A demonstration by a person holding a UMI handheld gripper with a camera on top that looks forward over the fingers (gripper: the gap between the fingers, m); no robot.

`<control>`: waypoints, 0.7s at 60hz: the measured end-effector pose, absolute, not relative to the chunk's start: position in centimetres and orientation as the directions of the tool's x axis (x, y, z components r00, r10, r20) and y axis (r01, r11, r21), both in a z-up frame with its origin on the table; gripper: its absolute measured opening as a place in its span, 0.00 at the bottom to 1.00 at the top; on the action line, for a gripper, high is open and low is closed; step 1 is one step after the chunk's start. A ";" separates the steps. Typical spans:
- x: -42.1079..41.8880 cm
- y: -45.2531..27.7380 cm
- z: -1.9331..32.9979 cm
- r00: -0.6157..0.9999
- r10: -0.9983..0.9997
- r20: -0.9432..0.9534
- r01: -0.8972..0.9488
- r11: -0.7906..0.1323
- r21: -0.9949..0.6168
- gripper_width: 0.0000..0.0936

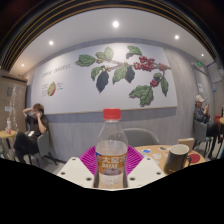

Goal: Pour water

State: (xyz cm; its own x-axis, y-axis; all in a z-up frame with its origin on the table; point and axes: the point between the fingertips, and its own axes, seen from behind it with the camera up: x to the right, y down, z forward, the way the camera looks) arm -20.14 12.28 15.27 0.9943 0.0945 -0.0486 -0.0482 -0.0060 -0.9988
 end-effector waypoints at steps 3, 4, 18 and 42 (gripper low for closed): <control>-19.6 13.0 16.0 0.978 0.116 -0.173 -0.174 0.002 -0.985 0.34; -18.8 13.3 15.9 0.969 0.109 -0.221 -0.222 -0.007 -0.975 0.34; -11.1 17.1 15.8 0.420 0.118 -0.900 -0.898 -0.093 -0.431 0.34; -7.7 18.4 19.3 -0.487 0.110 -0.866 -0.870 -0.141 0.472 0.42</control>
